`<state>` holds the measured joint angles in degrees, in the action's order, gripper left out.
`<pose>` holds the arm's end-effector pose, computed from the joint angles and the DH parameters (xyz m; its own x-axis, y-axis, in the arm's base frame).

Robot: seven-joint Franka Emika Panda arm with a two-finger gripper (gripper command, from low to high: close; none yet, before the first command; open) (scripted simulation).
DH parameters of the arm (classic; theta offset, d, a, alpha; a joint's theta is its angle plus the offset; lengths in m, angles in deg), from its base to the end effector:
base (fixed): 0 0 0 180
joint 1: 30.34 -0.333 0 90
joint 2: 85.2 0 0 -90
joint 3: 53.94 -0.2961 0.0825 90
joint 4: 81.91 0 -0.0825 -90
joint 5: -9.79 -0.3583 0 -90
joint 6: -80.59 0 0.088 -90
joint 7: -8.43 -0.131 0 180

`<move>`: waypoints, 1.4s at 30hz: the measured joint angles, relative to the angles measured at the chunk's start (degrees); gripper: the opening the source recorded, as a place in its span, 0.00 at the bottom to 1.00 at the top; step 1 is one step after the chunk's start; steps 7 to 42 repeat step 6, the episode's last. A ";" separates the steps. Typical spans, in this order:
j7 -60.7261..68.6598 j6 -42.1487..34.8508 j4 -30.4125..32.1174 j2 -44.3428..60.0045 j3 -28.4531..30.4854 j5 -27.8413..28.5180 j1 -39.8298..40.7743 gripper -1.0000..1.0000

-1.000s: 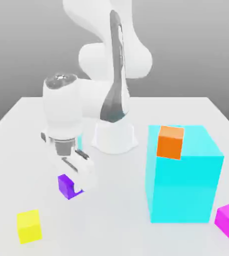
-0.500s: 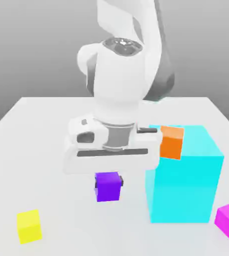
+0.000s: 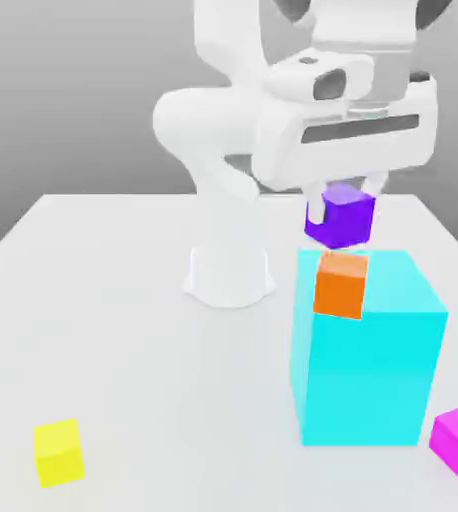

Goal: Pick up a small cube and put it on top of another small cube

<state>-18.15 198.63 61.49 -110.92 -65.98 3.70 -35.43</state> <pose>0.3720 0.1217 0.4077 0.9724 -0.2332 -0.0015 -0.2332 -0.9724 -0.0027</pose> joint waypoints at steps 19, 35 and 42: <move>0.23 5.75 3.79 1.99 -0.65 -0.39 -0.08 1.00; 0.23 5.75 3.79 1.99 -0.65 -0.39 -0.08 1.00; 0.23 5.75 3.79 1.99 -0.65 -0.39 -0.08 1.00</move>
